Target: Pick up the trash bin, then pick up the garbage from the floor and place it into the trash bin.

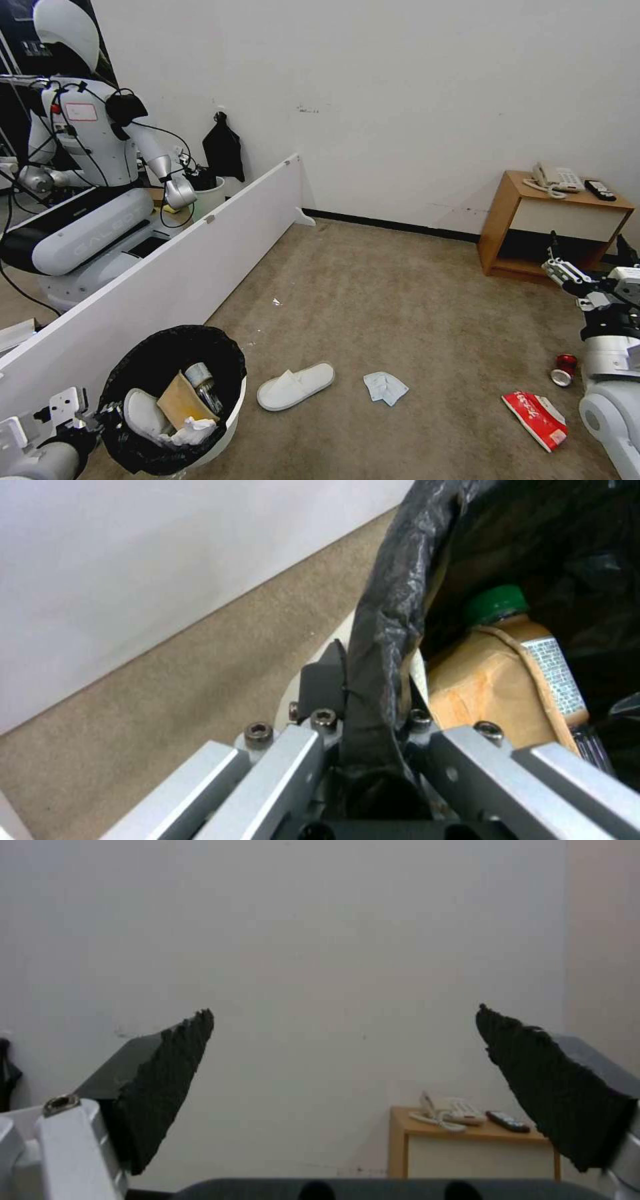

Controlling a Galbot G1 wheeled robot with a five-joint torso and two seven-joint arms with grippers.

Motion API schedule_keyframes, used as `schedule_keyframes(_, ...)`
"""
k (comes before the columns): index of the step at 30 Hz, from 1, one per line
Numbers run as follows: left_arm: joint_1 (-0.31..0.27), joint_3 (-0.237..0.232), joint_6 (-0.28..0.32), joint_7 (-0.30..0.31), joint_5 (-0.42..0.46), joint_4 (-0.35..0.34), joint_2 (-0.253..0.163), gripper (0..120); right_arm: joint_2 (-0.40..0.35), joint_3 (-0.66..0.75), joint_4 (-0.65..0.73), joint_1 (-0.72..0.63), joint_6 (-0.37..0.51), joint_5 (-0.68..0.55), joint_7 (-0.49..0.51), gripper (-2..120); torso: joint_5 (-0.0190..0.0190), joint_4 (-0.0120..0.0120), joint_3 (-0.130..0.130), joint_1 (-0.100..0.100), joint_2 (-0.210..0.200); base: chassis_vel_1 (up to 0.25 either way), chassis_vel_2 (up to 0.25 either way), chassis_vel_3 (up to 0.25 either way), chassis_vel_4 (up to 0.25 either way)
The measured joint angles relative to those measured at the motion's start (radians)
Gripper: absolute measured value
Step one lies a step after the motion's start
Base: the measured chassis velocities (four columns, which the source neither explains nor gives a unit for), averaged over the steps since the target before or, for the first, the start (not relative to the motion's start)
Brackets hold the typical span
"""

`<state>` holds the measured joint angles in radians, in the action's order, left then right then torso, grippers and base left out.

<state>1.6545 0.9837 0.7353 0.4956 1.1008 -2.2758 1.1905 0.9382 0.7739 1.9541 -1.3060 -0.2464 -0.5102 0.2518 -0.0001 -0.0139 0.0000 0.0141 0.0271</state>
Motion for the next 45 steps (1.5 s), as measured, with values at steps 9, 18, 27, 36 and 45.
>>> schedule_keyframes(9,-0.007,-0.003,0.000,0.000,-0.002,0.002,0.002,1,0.001,-0.008,-0.008,0.004,-0.006,0.003,-0.003,100,0.0003,0.0002,0.000,0.000,0.000,-0.065,0.078,0.078,-0.063)
schedule_keyframes(18,-0.008,-0.001,0.000,0.001,-0.002,0.003,0.000,1,0.001,-0.015,-0.013,0.010,-0.007,0.011,-0.003,100,0.0001,0.0000,0.000,0.000,0.000,-0.010,0.012,0.014,-0.016)
schedule_keyframes(27,-0.004,0.001,0.000,0.009,0.001,-0.001,0.000,1,0.003,-0.015,-0.009,0.003,-0.011,0.011,-0.003,100,0.0001,-0.0001,0.000,0.000,0.000,0.000,0.000,0.000,0.000)
schedule_keyframes(36,0.000,0.004,0.000,0.010,0.005,-0.009,-0.004,1,0.002,-0.015,0.000,-0.002,-0.012,0.010,-0.004,100,0.0001,0.0000,0.000,0.000,0.000,0.000,0.000,0.000,0.000)
schedule_keyframes(45,0.004,0.006,0.000,0.012,0.012,-0.013,-0.004,1,0.004,-0.020,0.003,-0.003,-0.010,0.010,-0.002,100,0.0000,0.0000,0.000,0.000,0.000,0.000,0.000,0.000,0.000)
